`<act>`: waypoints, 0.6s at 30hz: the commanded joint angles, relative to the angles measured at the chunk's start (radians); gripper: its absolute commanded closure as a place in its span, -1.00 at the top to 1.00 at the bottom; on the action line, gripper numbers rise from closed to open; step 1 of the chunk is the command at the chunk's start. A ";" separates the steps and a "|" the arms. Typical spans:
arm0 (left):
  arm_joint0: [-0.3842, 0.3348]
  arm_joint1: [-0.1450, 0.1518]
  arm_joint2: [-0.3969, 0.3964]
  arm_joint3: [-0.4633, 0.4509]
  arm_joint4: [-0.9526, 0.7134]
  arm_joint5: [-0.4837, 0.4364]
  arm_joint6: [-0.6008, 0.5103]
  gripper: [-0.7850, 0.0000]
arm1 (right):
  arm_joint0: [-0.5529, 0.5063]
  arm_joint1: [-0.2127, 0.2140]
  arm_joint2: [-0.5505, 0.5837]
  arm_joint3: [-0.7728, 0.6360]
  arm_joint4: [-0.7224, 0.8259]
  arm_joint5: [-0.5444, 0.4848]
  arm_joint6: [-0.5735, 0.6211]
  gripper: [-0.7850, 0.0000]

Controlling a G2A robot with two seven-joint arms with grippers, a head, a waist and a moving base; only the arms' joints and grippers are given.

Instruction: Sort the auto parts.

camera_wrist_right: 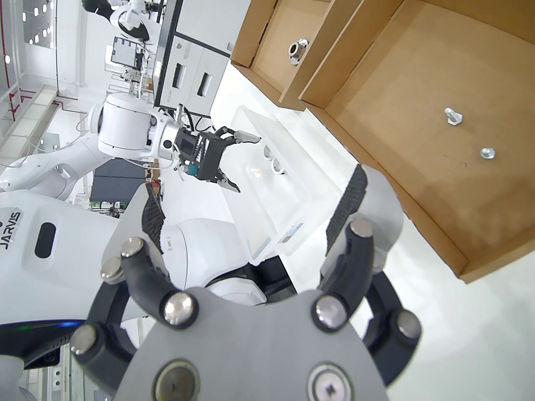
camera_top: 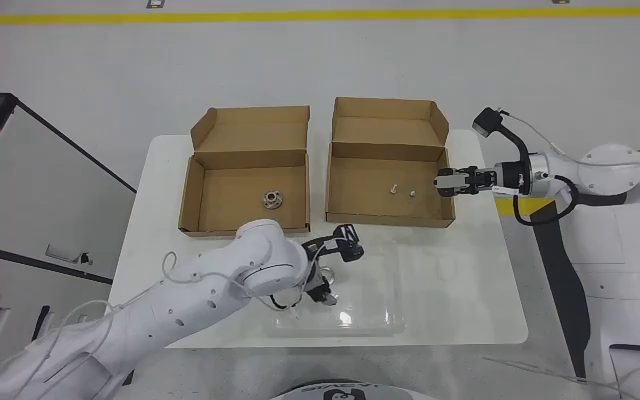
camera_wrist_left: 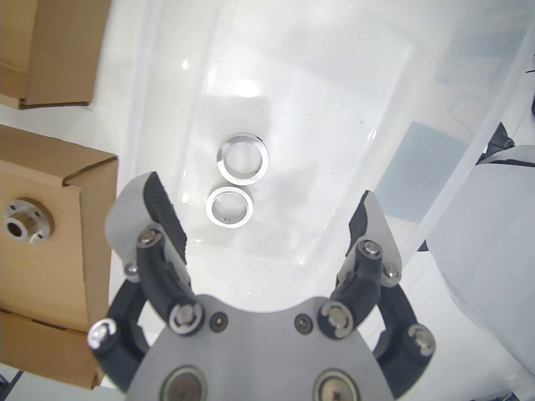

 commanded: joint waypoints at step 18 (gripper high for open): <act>-0.016 -0.051 0.076 0.091 0.155 0.030 0.028 0.25 | 0.000 0.000 0.000 0.000 0.000 0.000 0.000 1.00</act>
